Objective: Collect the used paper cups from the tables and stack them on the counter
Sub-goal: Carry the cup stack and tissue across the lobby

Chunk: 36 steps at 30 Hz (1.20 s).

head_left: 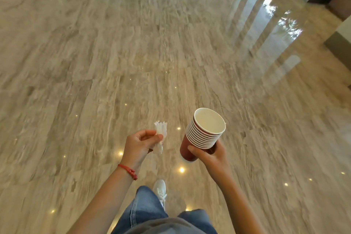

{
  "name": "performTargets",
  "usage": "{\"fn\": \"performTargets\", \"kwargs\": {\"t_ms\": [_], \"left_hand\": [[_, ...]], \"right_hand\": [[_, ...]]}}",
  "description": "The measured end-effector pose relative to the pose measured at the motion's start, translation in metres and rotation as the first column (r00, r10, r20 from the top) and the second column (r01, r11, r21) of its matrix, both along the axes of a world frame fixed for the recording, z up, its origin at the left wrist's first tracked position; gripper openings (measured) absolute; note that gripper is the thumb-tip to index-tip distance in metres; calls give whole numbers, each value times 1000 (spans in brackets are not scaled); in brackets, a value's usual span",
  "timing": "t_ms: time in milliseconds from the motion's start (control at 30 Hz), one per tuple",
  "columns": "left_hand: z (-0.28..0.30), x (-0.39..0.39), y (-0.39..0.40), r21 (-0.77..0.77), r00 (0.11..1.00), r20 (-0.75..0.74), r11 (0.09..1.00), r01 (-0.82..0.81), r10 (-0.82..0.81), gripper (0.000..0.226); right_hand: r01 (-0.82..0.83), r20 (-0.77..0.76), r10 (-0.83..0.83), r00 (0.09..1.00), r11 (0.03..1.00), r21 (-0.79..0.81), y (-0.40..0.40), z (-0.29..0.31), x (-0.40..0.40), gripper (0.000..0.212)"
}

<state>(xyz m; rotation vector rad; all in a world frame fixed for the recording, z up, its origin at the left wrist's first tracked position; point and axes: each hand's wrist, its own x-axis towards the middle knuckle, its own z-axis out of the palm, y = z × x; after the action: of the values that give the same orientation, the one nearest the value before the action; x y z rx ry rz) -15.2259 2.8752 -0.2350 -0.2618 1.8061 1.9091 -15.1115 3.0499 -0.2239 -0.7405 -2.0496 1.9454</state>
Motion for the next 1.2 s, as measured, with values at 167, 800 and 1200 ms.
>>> {"fn": "performTargets", "kwargs": {"t_ms": [167,800,1200], "left_hand": [[5,-94,47,-20,999,-22,999,36,-37,18],[13,-426,250,-43,998,-52,998,-44,42,17],[-11,-660,346,-36,999,-14,999,-29,28,20]], "right_hand": [[37,-8,-38,999,998,-41,41,2,-85,52],[-28,-36,27,999,999,-24,265,3,-436,45],[34,-3,-34,999,999,-40,352,-23,-653,44]]}}
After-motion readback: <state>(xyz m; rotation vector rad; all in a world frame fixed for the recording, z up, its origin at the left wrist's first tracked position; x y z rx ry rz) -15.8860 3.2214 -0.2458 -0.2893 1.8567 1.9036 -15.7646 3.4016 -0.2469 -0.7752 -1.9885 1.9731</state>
